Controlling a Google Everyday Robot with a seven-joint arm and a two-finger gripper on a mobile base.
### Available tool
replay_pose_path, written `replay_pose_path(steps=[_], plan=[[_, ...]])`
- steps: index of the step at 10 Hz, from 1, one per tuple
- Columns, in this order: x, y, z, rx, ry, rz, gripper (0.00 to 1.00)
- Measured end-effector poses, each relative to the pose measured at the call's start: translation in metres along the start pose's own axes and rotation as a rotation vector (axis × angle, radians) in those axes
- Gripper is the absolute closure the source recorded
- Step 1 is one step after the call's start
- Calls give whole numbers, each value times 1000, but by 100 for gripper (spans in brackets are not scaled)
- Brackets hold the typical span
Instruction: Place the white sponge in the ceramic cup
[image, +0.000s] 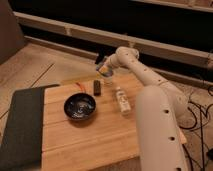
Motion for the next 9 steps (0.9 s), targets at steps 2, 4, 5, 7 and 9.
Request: replay_pose_path(steps=[2,4,5,7,9], plan=[[5,0,-2,2,5,15,62],[6,1,-2,-1,6,20,43],[7,2,-2,-4,5,23,32],[9,3,-1,-10,5,29,30],[10,4,-1,-15,5,33,30]])
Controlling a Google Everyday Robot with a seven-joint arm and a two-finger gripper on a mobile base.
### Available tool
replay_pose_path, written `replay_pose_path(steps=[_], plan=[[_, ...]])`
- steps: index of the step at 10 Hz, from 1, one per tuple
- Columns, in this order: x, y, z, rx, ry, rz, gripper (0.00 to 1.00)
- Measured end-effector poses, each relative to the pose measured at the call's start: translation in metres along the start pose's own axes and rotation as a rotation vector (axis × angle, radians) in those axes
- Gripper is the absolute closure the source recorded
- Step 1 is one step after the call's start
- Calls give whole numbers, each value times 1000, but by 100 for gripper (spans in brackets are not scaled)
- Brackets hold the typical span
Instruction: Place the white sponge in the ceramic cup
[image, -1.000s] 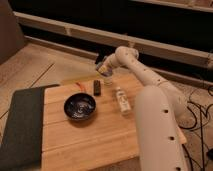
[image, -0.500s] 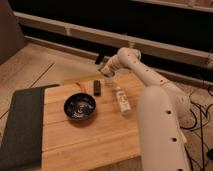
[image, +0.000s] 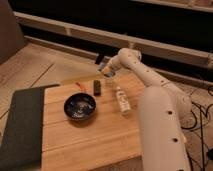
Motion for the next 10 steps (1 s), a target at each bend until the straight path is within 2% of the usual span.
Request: replay_pose_path(steps=[10], plan=[[-2,1,-1,-16,-11,4,30]])
